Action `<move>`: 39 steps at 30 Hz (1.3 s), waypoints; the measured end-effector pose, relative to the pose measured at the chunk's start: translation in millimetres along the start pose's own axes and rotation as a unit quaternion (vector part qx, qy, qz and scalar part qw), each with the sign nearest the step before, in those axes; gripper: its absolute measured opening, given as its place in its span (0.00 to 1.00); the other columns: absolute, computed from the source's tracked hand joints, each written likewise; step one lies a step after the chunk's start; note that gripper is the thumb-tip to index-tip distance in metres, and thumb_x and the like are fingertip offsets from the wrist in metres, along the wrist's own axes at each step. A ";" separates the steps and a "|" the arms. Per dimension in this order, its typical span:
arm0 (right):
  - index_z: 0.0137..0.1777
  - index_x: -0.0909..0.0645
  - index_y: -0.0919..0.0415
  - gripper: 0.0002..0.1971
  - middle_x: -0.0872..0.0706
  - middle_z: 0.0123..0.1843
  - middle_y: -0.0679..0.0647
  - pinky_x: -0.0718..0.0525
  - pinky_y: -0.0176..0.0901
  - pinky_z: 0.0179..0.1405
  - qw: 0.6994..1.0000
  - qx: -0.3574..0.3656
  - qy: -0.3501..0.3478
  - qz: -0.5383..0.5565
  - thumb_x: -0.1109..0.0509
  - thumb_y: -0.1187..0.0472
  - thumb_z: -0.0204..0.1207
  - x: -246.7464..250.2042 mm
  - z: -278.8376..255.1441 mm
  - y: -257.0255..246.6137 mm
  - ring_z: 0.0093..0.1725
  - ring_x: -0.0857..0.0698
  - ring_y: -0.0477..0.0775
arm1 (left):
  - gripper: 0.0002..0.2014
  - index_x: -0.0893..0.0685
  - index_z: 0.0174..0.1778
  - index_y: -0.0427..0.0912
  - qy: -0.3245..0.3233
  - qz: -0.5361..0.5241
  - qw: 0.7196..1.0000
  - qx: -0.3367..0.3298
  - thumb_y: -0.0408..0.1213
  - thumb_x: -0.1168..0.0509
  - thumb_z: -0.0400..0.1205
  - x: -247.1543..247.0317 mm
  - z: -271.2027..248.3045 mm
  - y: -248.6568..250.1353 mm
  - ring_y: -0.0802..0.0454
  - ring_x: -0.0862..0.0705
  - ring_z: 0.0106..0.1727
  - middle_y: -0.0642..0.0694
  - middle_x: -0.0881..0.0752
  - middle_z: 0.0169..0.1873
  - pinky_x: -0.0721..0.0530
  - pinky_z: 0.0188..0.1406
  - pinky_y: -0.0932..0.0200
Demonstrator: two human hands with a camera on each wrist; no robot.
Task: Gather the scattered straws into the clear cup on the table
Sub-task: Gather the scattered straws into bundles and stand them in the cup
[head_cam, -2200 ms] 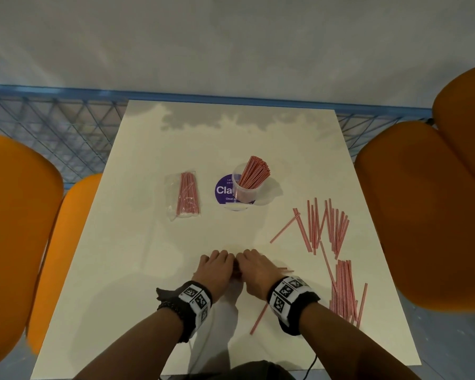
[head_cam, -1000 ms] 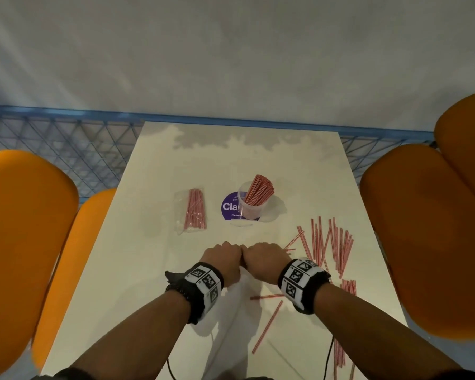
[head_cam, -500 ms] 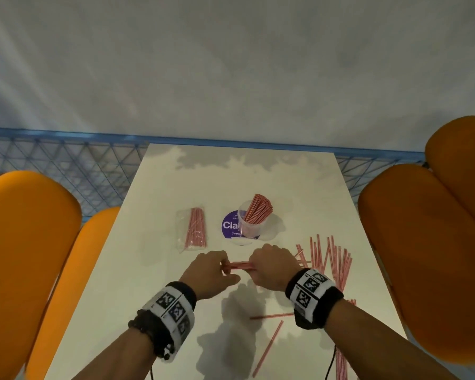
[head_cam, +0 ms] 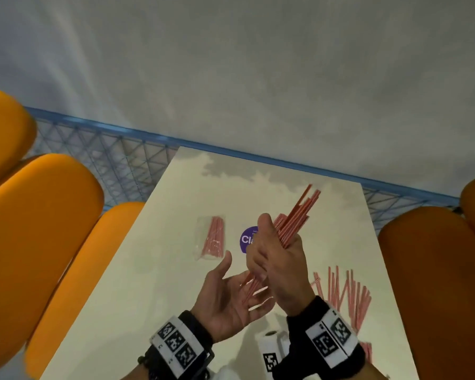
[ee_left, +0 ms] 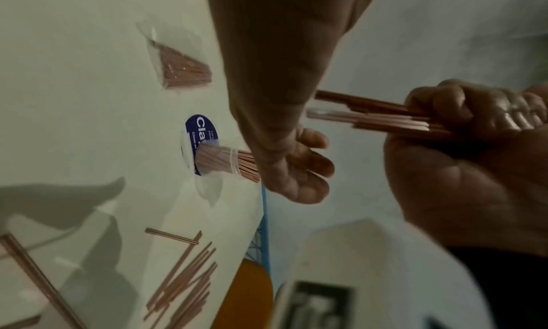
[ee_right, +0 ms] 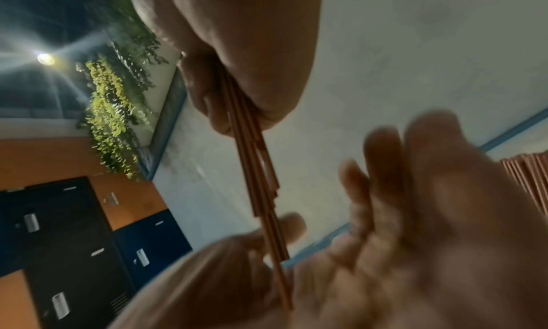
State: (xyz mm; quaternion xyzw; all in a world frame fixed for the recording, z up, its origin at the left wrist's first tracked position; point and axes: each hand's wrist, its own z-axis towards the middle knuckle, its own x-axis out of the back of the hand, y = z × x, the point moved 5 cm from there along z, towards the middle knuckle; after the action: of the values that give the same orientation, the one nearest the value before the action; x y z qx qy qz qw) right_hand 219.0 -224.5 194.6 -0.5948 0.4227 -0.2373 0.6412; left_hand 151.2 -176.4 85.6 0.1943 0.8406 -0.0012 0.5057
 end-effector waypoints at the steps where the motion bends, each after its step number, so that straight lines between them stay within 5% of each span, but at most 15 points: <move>1: 0.25 0.43 0.67 0.32 0.45 0.21 0.62 0.44 0.48 0.21 1.000 0.005 -0.006 -0.012 0.33 0.49 0.81 -2.5 -2.5 6.1 0.20 0.46 0.57 | 0.34 0.16 0.61 0.30 -0.011 -0.008 1.000 -0.003 0.61 0.39 0.79 -2.5 -2.1 0.5 0.39 0.19 0.58 0.34 0.17 0.58 0.30 0.74 0.40; 3: 0.20 0.34 0.65 0.30 0.35 0.17 0.60 0.32 0.46 0.23 0.998 0.017 -0.018 -0.052 0.33 0.50 0.81 -7.0 -5.3 17.9 0.19 0.34 0.56 | 0.36 0.21 0.71 0.33 -0.018 -0.007 1.000 -0.017 0.62 0.43 0.81 -5.5 -3.7 4.2 0.39 0.22 0.68 0.35 0.19 0.66 0.37 0.80 0.41; 5: 0.19 0.27 0.60 0.27 0.25 0.17 0.55 0.22 0.49 0.31 0.995 0.038 -0.037 -0.083 0.31 0.51 0.79 -11.5 -6.3 22.2 0.21 0.24 0.58 | 0.34 0.23 0.74 0.37 -0.032 -0.026 0.999 -0.027 0.62 0.45 0.83 -12.0 -6.6 7.7 0.40 0.22 0.69 0.36 0.19 0.66 0.29 0.75 0.41; 7: 0.24 0.24 0.65 0.24 0.21 0.19 0.55 0.18 0.49 0.35 0.992 0.065 -0.055 -0.098 0.27 0.50 0.76 -14.9 -5.9 19.7 0.22 0.20 0.58 | 0.31 0.15 0.61 0.33 -0.041 -0.055 0.997 -0.029 0.59 0.48 0.86 -16.0 -9.0 8.5 0.38 0.13 0.54 0.34 0.12 0.52 0.14 0.53 0.41; 9: 0.27 0.24 0.69 0.25 0.20 0.19 0.55 0.17 0.46 0.35 0.990 0.079 -0.053 -0.106 0.26 0.49 0.74 -16.1 -4.9 15.9 0.21 0.21 0.56 | 0.31 0.13 0.52 0.32 -0.070 -0.073 0.995 -0.023 0.57 0.50 0.87 -21.9 -11.7 7.3 0.37 0.11 0.47 0.34 0.11 0.45 0.13 0.44 0.43; 12: 0.24 0.30 0.66 0.28 0.28 0.16 0.55 0.24 0.46 0.27 0.992 0.065 -0.025 -0.109 0.27 0.45 0.74 -15.4 -2.6 20.2 0.18 0.30 0.55 | 0.30 0.14 0.55 0.31 -0.073 -0.073 0.994 -0.027 0.57 0.48 0.86 -22.6 -10.9 9.6 0.37 0.11 0.51 0.33 0.11 0.47 0.13 0.48 0.42; 16: 0.23 0.43 0.59 0.32 0.42 0.18 0.51 0.41 0.43 0.24 0.996 0.009 -0.021 -0.082 0.33 0.42 0.79 -14.0 0.6 30.6 0.20 0.44 0.52 | 0.32 0.23 0.72 0.34 -0.057 -0.042 0.997 -0.033 0.59 0.42 0.83 -18.4 -7.6 6.4 0.36 0.19 0.67 0.33 0.19 0.65 0.20 0.64 0.37; 19: 0.25 0.44 0.62 0.33 0.41 0.20 0.56 0.38 0.42 0.23 0.999 -0.032 -0.002 -0.015 0.34 0.41 0.80 5.0 3.2 31.0 0.20 0.42 0.52 | 0.34 0.17 0.65 0.31 -0.040 0.093 0.994 -0.042 0.61 0.40 0.81 -7.6 -8.5 10.4 0.36 0.16 0.60 0.32 0.15 0.58 0.22 0.65 0.37; 21: 0.25 0.37 0.64 0.32 0.32 0.23 0.60 0.29 0.44 0.27 0.998 -0.031 0.022 -0.059 0.37 0.39 0.81 22.0 0.2 35.9 0.23 0.32 0.55 | 0.26 0.13 0.54 0.34 -0.057 0.307 0.948 -0.058 0.57 0.31 0.76 -4.1 -11.0 19.7 0.43 0.15 0.46 0.38 0.13 0.45 0.17 0.50 0.48; 23: 0.26 0.31 0.60 0.28 0.26 0.27 0.56 0.24 0.43 0.37 0.991 -0.029 0.031 -0.129 0.39 0.41 0.83 36.7 -6.5 45.9 0.30 0.26 0.52 | 0.13 0.16 0.33 0.44 -0.037 0.540 0.838 -0.063 0.50 0.24 0.72 -5.6 -8.9 23.7 0.52 0.23 0.31 0.47 0.19 0.28 0.23 0.37 0.59; 25: 0.28 0.25 0.59 0.25 0.23 0.27 0.50 0.23 0.41 0.42 0.981 -0.067 0.027 -0.182 0.37 0.43 0.82 49.1 -11.2 60.2 0.32 0.24 0.47 | 0.22 0.29 0.21 0.48 0.044 0.710 0.699 -0.070 0.49 0.25 0.73 -1.8 -1.4 27.8 0.58 0.32 0.21 0.56 0.30 0.16 0.32 0.27 0.67; 29: 0.35 0.21 0.56 0.16 0.20 0.27 0.45 0.25 0.27 0.32 0.943 -0.058 0.105 -0.309 0.33 0.46 0.80 84.2 -3.8 66.9 0.28 0.23 0.37 | 0.24 0.31 0.19 0.44 0.163 0.831 0.514 -0.133 0.51 0.38 0.78 4.6 18.1 33.1 0.51 0.30 0.20 0.47 0.29 0.15 0.33 0.25 0.58; 33: 0.32 0.27 0.59 0.23 0.20 0.29 0.56 0.23 0.42 0.34 0.894 -0.047 0.059 -0.442 0.40 0.43 0.83 87.7 8.2 77.8 0.29 0.23 0.49 | 0.20 0.35 0.21 0.47 0.173 0.866 0.453 -0.122 0.47 0.41 0.79 -0.9 43.0 25.9 0.51 0.33 0.24 0.49 0.31 0.20 0.34 0.29 0.56; 35: 0.31 0.28 0.56 0.22 0.21 0.29 0.53 0.24 0.38 0.33 0.876 -0.083 0.042 -0.474 0.40 0.44 0.83 93.7 18.3 76.4 0.29 0.24 0.48 | 0.19 0.32 0.24 0.48 0.164 0.874 0.441 -0.120 0.49 0.41 0.80 -3.6 56.3 25.0 0.52 0.31 0.26 0.51 0.30 0.22 0.27 0.31 0.53; 39: 0.28 0.33 0.52 0.21 0.28 0.23 0.46 0.30 0.31 0.25 0.857 -0.062 0.036 -0.510 0.37 0.49 0.83 113.7 53.1 47.3 0.23 0.27 0.41 | 0.15 0.22 0.40 0.52 0.122 0.852 0.495 -0.121 0.61 0.33 0.76 -9.0 87.8 46.5 0.58 0.21 0.32 0.56 0.18 0.33 0.18 0.38 0.58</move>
State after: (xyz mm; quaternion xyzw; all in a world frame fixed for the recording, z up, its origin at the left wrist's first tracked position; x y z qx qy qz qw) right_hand 313.7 -278.0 116.0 -0.7567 0.0969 -0.5259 0.3760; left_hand 244.8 -153.8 59.4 0.7514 0.3121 0.5552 0.1722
